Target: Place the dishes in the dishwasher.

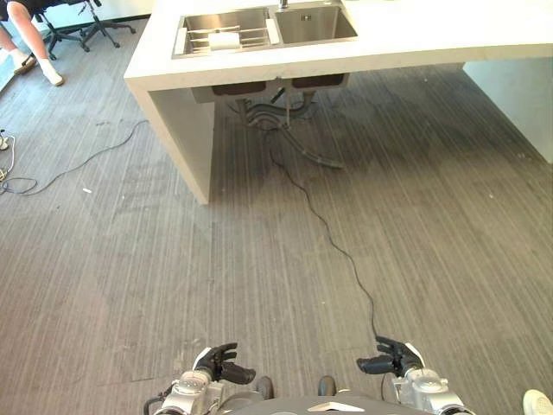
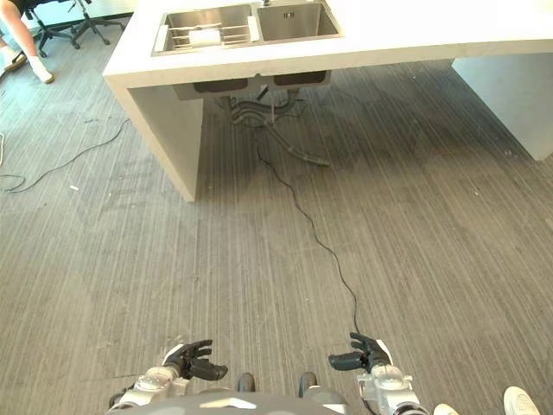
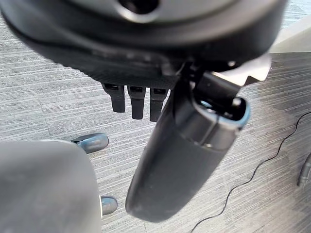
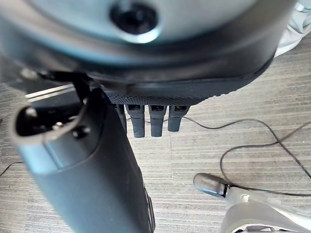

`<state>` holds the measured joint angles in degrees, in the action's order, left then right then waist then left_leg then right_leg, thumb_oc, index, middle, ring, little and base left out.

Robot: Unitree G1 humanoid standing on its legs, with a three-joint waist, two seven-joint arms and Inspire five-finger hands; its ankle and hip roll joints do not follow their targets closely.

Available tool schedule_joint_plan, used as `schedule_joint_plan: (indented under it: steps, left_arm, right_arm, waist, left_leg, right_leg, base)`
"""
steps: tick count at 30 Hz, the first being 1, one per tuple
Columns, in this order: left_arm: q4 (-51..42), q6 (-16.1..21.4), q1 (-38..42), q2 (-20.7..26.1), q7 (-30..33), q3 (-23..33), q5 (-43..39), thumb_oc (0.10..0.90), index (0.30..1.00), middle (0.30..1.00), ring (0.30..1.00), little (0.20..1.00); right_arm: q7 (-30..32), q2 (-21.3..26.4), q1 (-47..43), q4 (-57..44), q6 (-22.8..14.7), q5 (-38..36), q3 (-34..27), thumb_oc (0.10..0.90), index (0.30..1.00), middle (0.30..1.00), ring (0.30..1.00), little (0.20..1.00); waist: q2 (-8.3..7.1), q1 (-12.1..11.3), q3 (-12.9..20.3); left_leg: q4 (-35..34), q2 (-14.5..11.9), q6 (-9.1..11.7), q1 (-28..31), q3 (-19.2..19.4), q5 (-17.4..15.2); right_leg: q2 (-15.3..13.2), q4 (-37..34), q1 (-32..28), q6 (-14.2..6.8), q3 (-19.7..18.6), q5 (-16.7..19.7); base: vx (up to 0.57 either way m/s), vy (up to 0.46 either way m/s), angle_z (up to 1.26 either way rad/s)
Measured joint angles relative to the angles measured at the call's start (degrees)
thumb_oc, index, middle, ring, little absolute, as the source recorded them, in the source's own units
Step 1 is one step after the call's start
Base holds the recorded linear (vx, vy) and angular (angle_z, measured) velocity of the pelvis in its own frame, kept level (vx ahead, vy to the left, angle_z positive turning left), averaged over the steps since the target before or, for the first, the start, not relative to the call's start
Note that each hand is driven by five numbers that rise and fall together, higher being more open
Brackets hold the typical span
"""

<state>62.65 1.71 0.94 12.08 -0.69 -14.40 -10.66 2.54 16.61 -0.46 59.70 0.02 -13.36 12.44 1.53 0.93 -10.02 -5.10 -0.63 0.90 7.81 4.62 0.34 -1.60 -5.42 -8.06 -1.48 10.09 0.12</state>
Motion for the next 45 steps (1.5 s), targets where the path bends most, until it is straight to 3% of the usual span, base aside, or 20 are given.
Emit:
schedule_joint_plan:
  steps: [13,20,22,24,27,28,29,33,35,36,38,40,41,43,44,45]
  left_arm:
    - [-0.72,-0.60,0.48,0.03,0.46,-0.71,0.13,0.800,0.900,0.900,0.900,0.900]
    - [-6.60,-0.89,-0.01,0.88,2.04,0.11,-1.34,0.800,0.900,0.900,0.900,0.900]
    - [-10.43,-1.19,0.34,2.12,2.05,0.08,-2.51,0.800,0.900,0.900,0.900,0.900]
    - [-13.98,-0.89,0.96,3.37,2.03,0.14,-2.82,0.800,0.900,0.900,0.900,0.900]
    - [-15.78,-0.92,2.75,4.31,2.15,0.15,-2.88,0.800,0.900,0.900,0.900,0.900]
    - [-15.92,-1.00,3.25,4.53,2.08,0.13,-2.87,0.800,0.900,0.900,0.900,0.900]
    - [-15.96,-1.12,3.17,4.51,2.17,0.17,-2.87,0.800,0.900,0.900,0.900,0.900]
    - [-16.32,-1.34,2.50,4.27,2.69,0.12,-4.58,0.800,0.900,0.900,0.900,0.900]
    - [-16.22,-1.42,2.61,4.25,3.00,0.11,-4.66,0.800,0.900,0.900,0.900,0.900]
    - [-16.25,-1.70,2.66,4.31,3.32,0.14,-4.66,0.800,0.900,0.900,0.900,0.900]
    - [-16.59,-1.76,2.50,4.56,3.89,0.25,-4.65,0.800,0.900,0.900,0.900,0.900]
    - [-18.37,-1.79,1.98,4.17,4.27,0.30,-4.64,0.800,0.900,0.900,0.900,0.900]
    - [-20.85,-1.77,1.58,4.05,4.24,0.41,-5.00,0.800,0.900,0.900,0.900,0.900]
    - [-24.37,-1.66,1.35,3.83,4.31,1.46,-5.76,0.800,0.900,0.900,0.900,0.900]
    - [-29.37,-1.50,0.58,3.85,4.60,3.11,-7.16,0.800,0.900,0.900,0.900,0.900]
    - [-32.36,-1.27,0.14,3.88,4.74,3.91,-7.47,0.800,0.900,0.900,0.900,0.900]
  right_arm:
    - [-0.22,-0.52,0.12,-0.32,0.78,-0.23,0.07,0.800,0.900,0.900,0.900,0.900]
    - [-0.02,-0.51,-0.02,-2.94,1.03,-2.73,-0.52,0.800,0.900,0.900,0.900,0.900]
    - [0.08,-0.17,-0.80,-3.95,1.09,-2.73,-0.54,0.800,0.900,0.900,0.900,0.900]
    - [0.25,0.31,-1.60,-5.68,0.96,-2.72,-0.59,0.800,0.900,0.900,0.900,0.900]
    - [0.20,0.47,-2.70,-6.03,1.03,-2.71,-0.54,0.800,0.900,0.900,0.900,0.900]
    - [0.16,0.56,-3.22,-6.16,1.18,-2.69,-0.55,0.800,0.900,0.900,0.900,0.900]
    - [0.10,0.47,-2.97,-6.28,1.37,-2.67,-0.44,0.800,0.900,0.900,0.900,0.900]
    - [-0.07,0.31,-1.01,-8.27,1.10,-2.72,-1.64,0.800,0.900,0.900,0.900,0.900]
    - [-0.01,0.18,-1.15,-8.11,0.98,-2.89,-2.50,0.800,0.900,0.900,0.900,0.900]
    - [-0.02,0.16,-1.17,-8.09,0.93,-3.23,-2.80,0.800,0.900,0.900,0.900,0.900]
    - [-0.02,0.09,-1.10,-8.00,0.64,-3.83,-2.95,0.800,0.900,0.900,0.900,0.900]
    - [-0.01,0.36,-0.86,-7.09,0.57,-4.61,-3.65,0.800,0.900,0.900,0.900,0.900]
    - [-0.03,0.75,-1.76,-5.46,0.41,-4.73,-3.90,0.800,0.900,0.900,0.900,0.900]
    - [-0.04,0.80,-2.54,-3.20,0.46,-4.74,-4.71,0.800,0.900,0.900,0.900,0.900]
    - [-0.05,0.83,-2.30,-1.24,0.18,-4.75,-5.46,0.800,0.900,0.900,0.900,0.900]
    - [-0.19,0.89,-1.63,-1.13,0.01,-4.75,-6.07,0.800,0.900,0.900,0.900,0.900]
  waist:
    - [0.05,0.02,0.93]
    - [0.32,-0.31,0.86]
    - [0.36,-0.44,-0.05]
    - [0.13,-0.45,-2.10]
    - [-0.92,-0.51,-4.68]
    - [-1.04,-0.42,-6.26]
    - [-1.05,-0.35,-6.74]
    - [-1.54,0.63,-6.92]
    - [-1.58,1.25,-6.92]
    - [-1.31,1.95,-7.02]
    - [-1.10,2.09,-6.92]
    - [0.10,2.47,-6.76]
    - [1.12,2.15,-6.44]
    - [1.11,1.06,-6.41]
    - [0.41,0.46,-5.88]
    - [-0.04,0.12,-5.65]
  left_leg:
    - [-0.01,0.03,-0.04,0.15,0.62,-0.03]
    - [-0.03,-0.12,-0.41,-2.06,1.74,-0.04]
    - [-0.05,0.22,-1.16,-2.10,2.68,-0.49]
    - [-0.02,0.33,-1.69,-2.00,2.61,-0.89]
    - [0.14,1.83,-3.09,-1.49,2.80,-1.51]
    - [-0.05,2.10,-3.39,-0.36,2.67,-1.78]
    - [0.04,2.13,-3.59,-0.14,2.64,-2.00]
    - [0.61,2.17,-4.27,-1.50,-0.05,-2.39]
    - [0.85,2.01,-4.12,-1.60,-2.11,-3.47]
    - [1.93,1.22,-3.48,-1.10,-3.66,-5.26]
    - [2.69,-0.09,-1.41,0.85,-5.36,-7.87]
    - [2.97,-2.15,-0.05,2.92,-7.09,-9.65]
    - [5.29,-3.90,0.25,3.08,-7.28,-9.06]
    - [11.46,-5.09,1.59,2.20,-7.83,-8.20]
    - [25.69,-5.35,4.29,-2.99,-8.95,-6.57]
    - [35.16,-5.14,6.46,-7.76,-9.79,-3.94]
  right_leg:
    - [-0.02,-0.04,0.25,-0.16,-0.70,0.76]
    - [-0.27,4.16,4.92,-0.60,-1.99,0.11]
    - [-0.58,10.42,8.25,-1.62,-2.88,-1.66]
    - [-1.97,20.60,13.06,-4.10,-2.81,-4.98]
    - [-4.08,32.94,18.72,-4.92,-2.71,-5.88]
    - [-5.20,39.14,22.05,-6.67,-2.52,-6.00]
    - [-5.27,40.43,23.55,-7.97,-2.78,-7.07]
    - [-4.06,26.05,26.37,-7.77,-2.29,-6.91]
    - [-4.33,20.13,27.79,-7.85,-2.94,-3.42]
    - [-4.40,15.41,27.85,-7.84,-3.82,-1.06]
    - [-4.84,13.54,27.66,-8.22,-3.92,1.11]
    - [-4.00,16.36,26.06,-4.91,-0.54,4.95]
    - [-2.40,18.35,25.58,-2.40,-0.16,3.35]
    - [-1.28,18.71,22.90,0.68,0.91,1.29]
    - [-0.63,16.92,18.86,3.10,2.21,-0.16]
    - [-0.25,16.24,17.45,4.48,2.77,-0.73]
  base:
    - [0.01,0.018,-0.02]
    - [-0.03,0.108,-0.11]
    - [-0.03,0.136,-0.21]
    - [0.01,0.108,-0.04]
    - [0.16,0.064,-0.06]
    - [0.25,0.011,-0.01]
    - [0.33,-0.034,0.07]
    - [0.26,-0.073,0.31]
    - [0.39,-0.148,0.57]
    - [0.43,-0.191,0.57]
    - [0.27,-0.141,0.54]
    - [0.27,-0.202,0.52]
    - [0.32,-0.252,0.41]
    - [0.34,-0.336,0.29]
    - [0.32,-0.421,0.40]
    - [0.21,-0.315,0.36]
